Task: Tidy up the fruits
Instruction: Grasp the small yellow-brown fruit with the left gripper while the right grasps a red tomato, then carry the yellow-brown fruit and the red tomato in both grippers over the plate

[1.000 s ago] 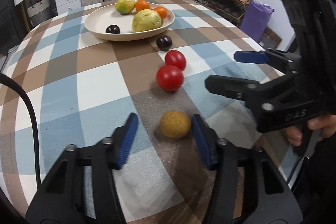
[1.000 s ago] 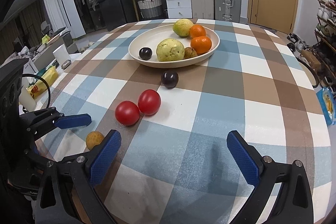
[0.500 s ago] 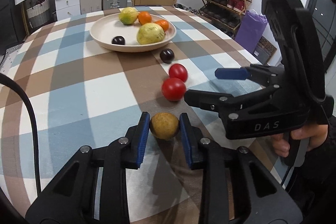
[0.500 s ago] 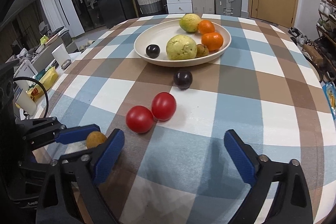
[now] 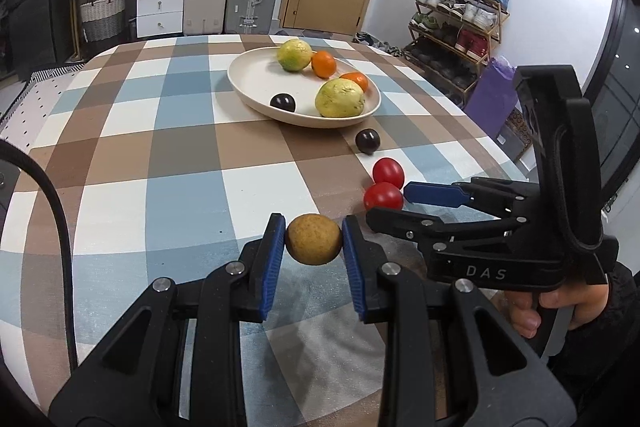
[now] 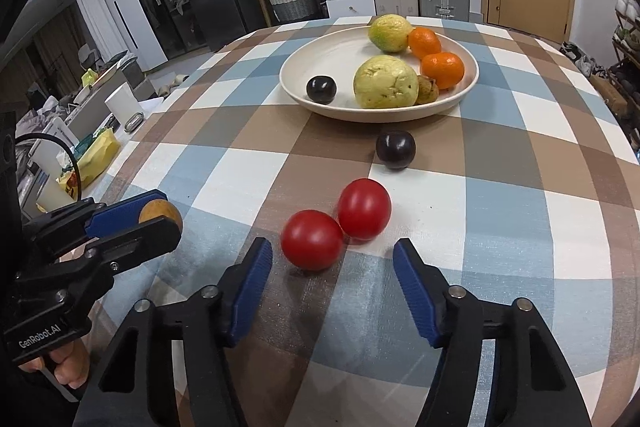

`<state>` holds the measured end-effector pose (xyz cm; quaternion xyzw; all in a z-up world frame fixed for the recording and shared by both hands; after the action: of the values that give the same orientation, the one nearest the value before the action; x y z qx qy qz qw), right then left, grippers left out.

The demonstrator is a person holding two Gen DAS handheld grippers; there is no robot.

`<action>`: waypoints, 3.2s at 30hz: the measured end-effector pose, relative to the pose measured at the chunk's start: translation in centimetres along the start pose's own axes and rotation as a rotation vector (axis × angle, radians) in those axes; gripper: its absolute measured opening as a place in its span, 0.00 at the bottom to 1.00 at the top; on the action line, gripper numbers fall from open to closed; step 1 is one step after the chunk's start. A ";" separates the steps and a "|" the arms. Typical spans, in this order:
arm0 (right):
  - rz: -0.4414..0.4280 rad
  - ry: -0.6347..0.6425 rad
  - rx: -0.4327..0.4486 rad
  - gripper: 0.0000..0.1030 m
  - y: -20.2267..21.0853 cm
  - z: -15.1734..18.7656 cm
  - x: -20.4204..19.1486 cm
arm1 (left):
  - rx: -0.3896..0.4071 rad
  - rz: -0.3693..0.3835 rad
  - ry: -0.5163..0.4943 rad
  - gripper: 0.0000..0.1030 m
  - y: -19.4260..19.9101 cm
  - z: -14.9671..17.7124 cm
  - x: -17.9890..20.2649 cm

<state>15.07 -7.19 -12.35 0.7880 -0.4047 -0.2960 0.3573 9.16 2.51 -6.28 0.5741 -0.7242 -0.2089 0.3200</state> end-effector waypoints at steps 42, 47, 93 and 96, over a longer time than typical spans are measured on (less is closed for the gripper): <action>-0.106 0.082 0.179 0.32 5.0 -2.3 2.5 | 0.052 -0.083 -0.029 0.25 -1.2 -1.7 2.3; -0.113 0.083 0.200 0.32 5.2 -3.3 3.7 | 0.070 -0.092 -0.005 0.26 -1.5 -3.0 2.0; -0.125 0.036 0.247 0.32 -0.3 -12.1 7.4 | 0.115 -0.157 0.047 0.26 -11.9 -13.4 -2.9; -0.125 0.029 0.249 0.32 -0.6 -12.4 7.6 | 0.125 -0.164 0.045 0.26 -12.3 -13.6 -3.0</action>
<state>28.48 -9.38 -7.11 0.8542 -0.3831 -0.2537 0.2433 27.74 3.21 -5.61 0.6549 -0.6791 -0.1758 0.2812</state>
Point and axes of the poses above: each gripper's, at about its wrist camera, not at the fingertips, and y roughly against the way its jaws point, x to its right, z to its underside, the point moved 7 cm from there along -y, roughly the way its jaws point, and after that the axes turned 1 degree about -y, right-handed, at the moved point
